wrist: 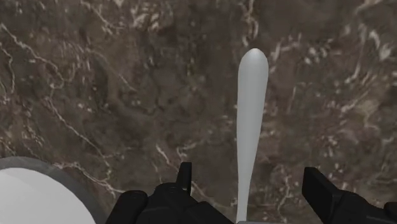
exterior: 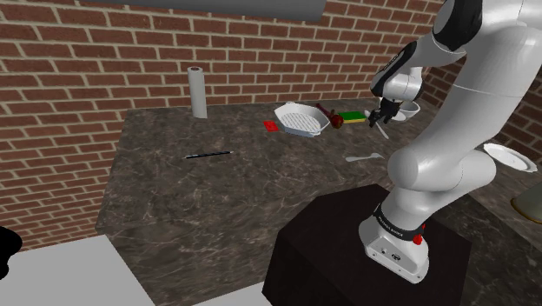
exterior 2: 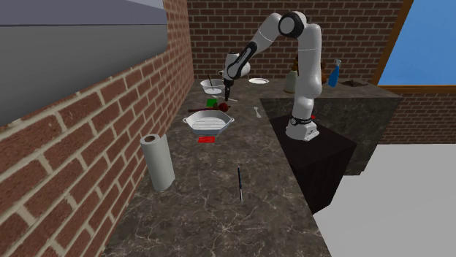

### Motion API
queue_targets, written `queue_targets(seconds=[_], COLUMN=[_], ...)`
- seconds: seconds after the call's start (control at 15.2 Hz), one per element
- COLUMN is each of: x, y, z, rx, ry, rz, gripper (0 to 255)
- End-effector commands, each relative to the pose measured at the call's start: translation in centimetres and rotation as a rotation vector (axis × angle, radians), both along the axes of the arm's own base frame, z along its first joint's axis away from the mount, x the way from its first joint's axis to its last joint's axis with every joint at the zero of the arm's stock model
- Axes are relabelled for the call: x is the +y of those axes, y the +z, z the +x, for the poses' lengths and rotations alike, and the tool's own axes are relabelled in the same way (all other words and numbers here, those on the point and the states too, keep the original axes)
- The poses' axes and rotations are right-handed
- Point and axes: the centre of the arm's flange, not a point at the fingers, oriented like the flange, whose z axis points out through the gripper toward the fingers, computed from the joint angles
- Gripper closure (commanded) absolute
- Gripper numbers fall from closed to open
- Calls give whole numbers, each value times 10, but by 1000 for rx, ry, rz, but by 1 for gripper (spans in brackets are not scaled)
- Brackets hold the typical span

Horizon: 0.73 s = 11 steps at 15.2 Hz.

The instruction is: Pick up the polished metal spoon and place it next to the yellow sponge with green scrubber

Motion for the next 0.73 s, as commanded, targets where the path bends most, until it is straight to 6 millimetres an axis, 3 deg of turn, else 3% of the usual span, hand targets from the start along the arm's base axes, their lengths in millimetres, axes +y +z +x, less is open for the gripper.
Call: queue_targets(seconds=[0.0,0.07,0.33,0.66], x=[0,0,10,10], y=[0,0,49,49], z=[0,0,-3,-3], rx=[0,0,0,0], ry=[0,0,0,0], rz=[0,0,0,0], gripper=[0,0,0,0])
